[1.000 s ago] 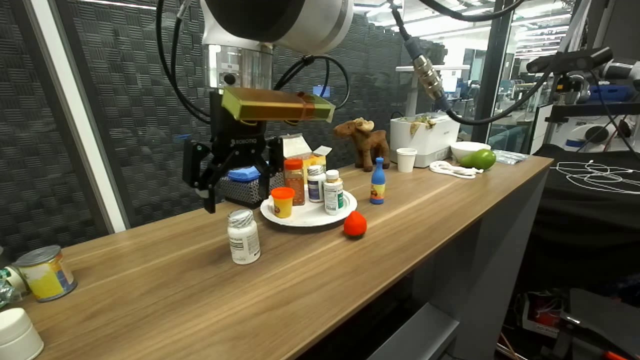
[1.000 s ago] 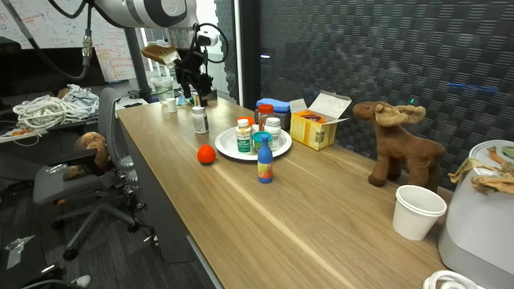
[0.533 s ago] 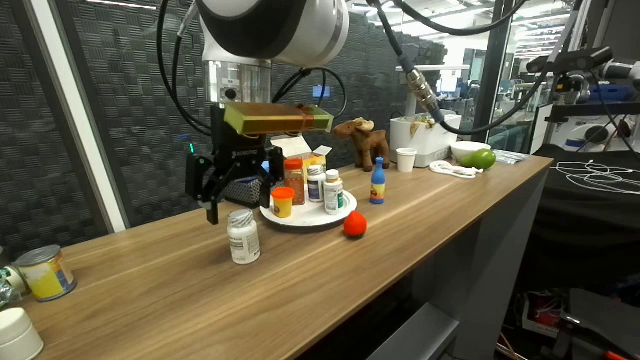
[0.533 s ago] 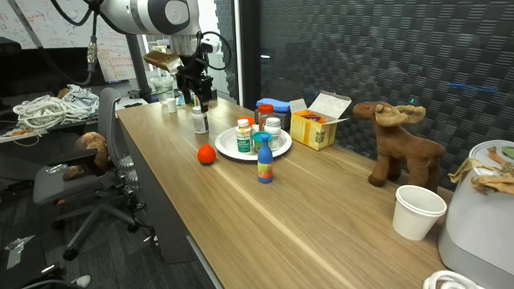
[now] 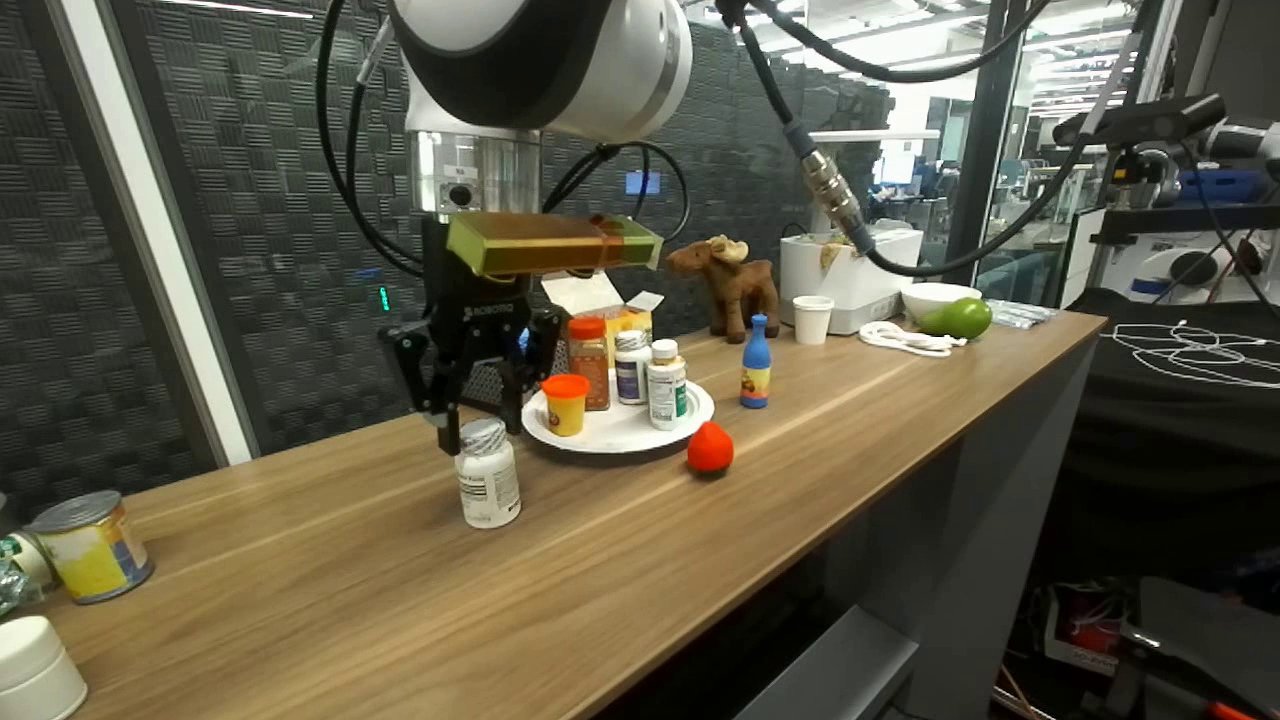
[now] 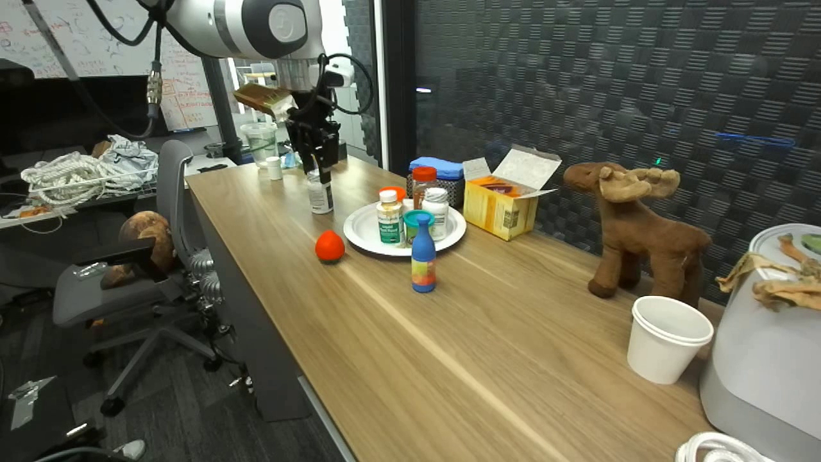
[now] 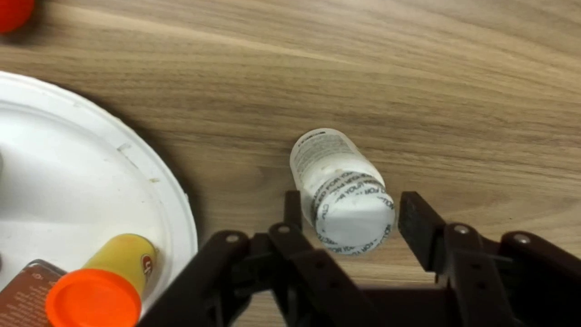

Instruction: Pick up the bottles and small containers from the table and put them on the white plate.

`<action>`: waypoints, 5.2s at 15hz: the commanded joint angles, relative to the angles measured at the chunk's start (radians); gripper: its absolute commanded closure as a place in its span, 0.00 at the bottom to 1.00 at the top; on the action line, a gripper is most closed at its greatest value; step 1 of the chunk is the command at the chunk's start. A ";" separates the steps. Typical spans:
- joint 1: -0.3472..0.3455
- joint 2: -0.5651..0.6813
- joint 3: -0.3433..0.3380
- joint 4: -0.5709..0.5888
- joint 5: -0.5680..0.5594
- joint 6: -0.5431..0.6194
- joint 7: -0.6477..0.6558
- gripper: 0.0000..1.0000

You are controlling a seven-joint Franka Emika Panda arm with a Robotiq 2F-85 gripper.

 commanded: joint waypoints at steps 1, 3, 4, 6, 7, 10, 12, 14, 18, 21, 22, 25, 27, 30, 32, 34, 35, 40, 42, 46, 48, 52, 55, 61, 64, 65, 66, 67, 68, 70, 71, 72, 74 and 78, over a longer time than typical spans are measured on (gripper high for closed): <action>0.015 -0.001 -0.017 0.035 -0.002 -0.030 -0.001 0.73; 0.020 -0.009 -0.022 0.035 -0.010 -0.036 0.011 0.80; 0.021 -0.014 -0.026 0.038 -0.015 -0.040 0.019 0.80; 0.026 -0.034 -0.040 0.037 -0.039 -0.036 0.041 0.80; 0.030 -0.050 -0.054 0.031 -0.064 -0.037 0.060 0.80; 0.026 -0.094 -0.089 0.010 -0.121 -0.052 0.116 0.80; 0.012 -0.120 -0.107 -0.004 -0.138 -0.058 0.145 0.80; 0.000 -0.135 -0.121 -0.018 -0.141 -0.056 0.160 0.80; -0.029 -0.146 -0.134 -0.048 -0.117 -0.044 0.178 0.80; -0.042 -0.143 -0.133 -0.067 -0.112 -0.036 0.186 0.80; -0.042 -0.149 -0.133 -0.070 -0.116 -0.038 0.188 0.80; -0.045 -0.164 -0.130 -0.088 -0.111 -0.029 0.188 0.80; -0.050 -0.176 -0.129 -0.105 -0.104 0.006 0.193 0.80; -0.050 -0.190 -0.136 -0.120 -0.120 0.073 0.217 0.80; -0.051 -0.199 -0.139 -0.128 -0.128 0.123 0.229 0.80; -0.052 -0.204 -0.143 -0.131 -0.132 0.167 0.245 0.80; -0.052 -0.205 -0.147 -0.133 -0.138 0.181 0.256 0.80; -0.044 -0.229 -0.170 -0.159 -0.210 0.186 0.327 0.80; -0.045 -0.243 -0.168 -0.176 -0.227 0.175 0.341 0.80; -0.055 -0.264 -0.156 -0.205 -0.218 0.162 0.338 0.80; -0.060 -0.276 -0.149 -0.221 -0.202 0.163 0.320 0.80; -0.067 -0.287 -0.144 -0.248 -0.197 0.168 0.305 0.80; -0.079 -0.271 -0.138 -0.254 -0.162 0.174 0.271 0.80; -0.094 -0.239 -0.146 -0.261 -0.160 0.196 0.242 0.80; -0.106 -0.225 -0.141 -0.254 -0.127 0.210 0.204 0.80; -0.108 -0.219 -0.140 -0.250 -0.116 0.215 0.190 0.80; -0.110 -0.214 -0.138 -0.250 -0.101 0.219 0.173 0.80; -0.110 -0.209 -0.137 -0.249 -0.091 0.224 0.160 0.80; -0.110 -0.203 -0.137 -0.249 -0.081 0.230 0.147 0.80; -0.106 -0.190 -0.141 -0.248 -0.079 0.237 0.132 0.80; -0.104 -0.184 -0.143 -0.248 -0.086 0.242 0.130 0.80; -0.102 -0.178 -0.147 -0.249 -0.096 0.250 0.132 0.80; -0.098 -0.169 -0.153 -0.250 -0.109 0.266 0.131 0.80; -0.092 -0.169 -0.162 -0.255 -0.127 0.293 0.129 0.29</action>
